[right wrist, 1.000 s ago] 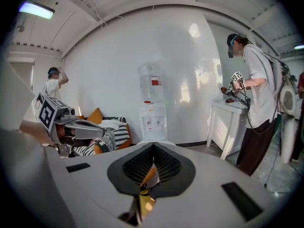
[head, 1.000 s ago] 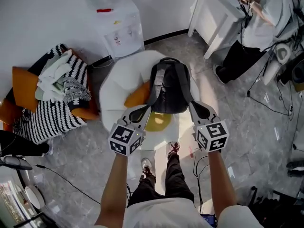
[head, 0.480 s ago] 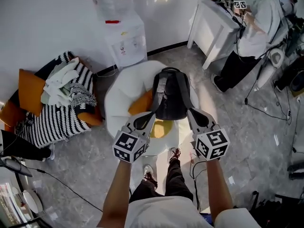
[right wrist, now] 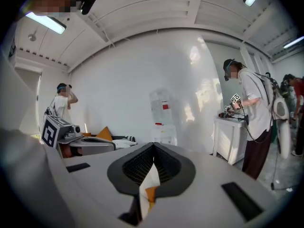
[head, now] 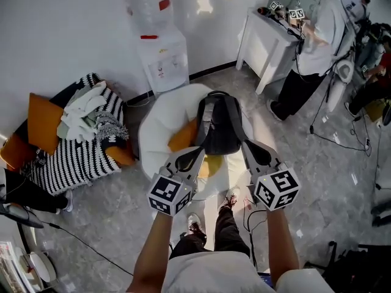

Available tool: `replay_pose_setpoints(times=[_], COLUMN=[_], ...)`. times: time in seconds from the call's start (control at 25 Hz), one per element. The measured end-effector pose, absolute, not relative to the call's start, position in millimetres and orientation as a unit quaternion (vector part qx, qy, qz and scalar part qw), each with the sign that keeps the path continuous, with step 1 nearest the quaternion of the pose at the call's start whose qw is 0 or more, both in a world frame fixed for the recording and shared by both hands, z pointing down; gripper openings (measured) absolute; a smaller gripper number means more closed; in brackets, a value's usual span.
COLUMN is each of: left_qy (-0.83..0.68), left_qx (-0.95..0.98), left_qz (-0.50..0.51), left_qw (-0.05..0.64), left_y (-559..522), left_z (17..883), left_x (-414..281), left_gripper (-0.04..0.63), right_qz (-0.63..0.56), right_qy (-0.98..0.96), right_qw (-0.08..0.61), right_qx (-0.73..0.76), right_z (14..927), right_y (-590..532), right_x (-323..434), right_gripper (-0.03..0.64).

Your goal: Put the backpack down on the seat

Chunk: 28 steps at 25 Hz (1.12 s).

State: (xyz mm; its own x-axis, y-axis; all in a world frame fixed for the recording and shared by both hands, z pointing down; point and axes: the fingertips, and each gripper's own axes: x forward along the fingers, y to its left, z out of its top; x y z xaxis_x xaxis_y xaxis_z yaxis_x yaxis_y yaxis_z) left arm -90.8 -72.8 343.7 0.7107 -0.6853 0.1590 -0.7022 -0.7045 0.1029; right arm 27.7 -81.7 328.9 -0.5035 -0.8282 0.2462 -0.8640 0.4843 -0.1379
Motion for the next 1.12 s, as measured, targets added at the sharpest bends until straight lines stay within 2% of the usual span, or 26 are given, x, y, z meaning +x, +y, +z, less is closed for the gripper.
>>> replay_pose_setpoints(times=[0.56, 1.12], left_qy=[-0.414, -0.455], left_qx=[0.906, 0.889], left_qz=[0.064, 0.041], left_qw=[0.068, 0.037], left_y=[-22.6, 64.1], left_z=[309.7, 255.2], left_x=[-120.1, -114.4], left_gripper=[0.002, 0.003], right_qz=[0.087, 0.029], right_qy=[-0.869, -0.885], right_qw=[0.065, 0.059], right_qx=[0.483, 0.46], right_z=[283.8, 228.0], right_y=[-20.5, 69.6], right_x=[12.0, 23.1], right_gripper=[0.003, 0.003])
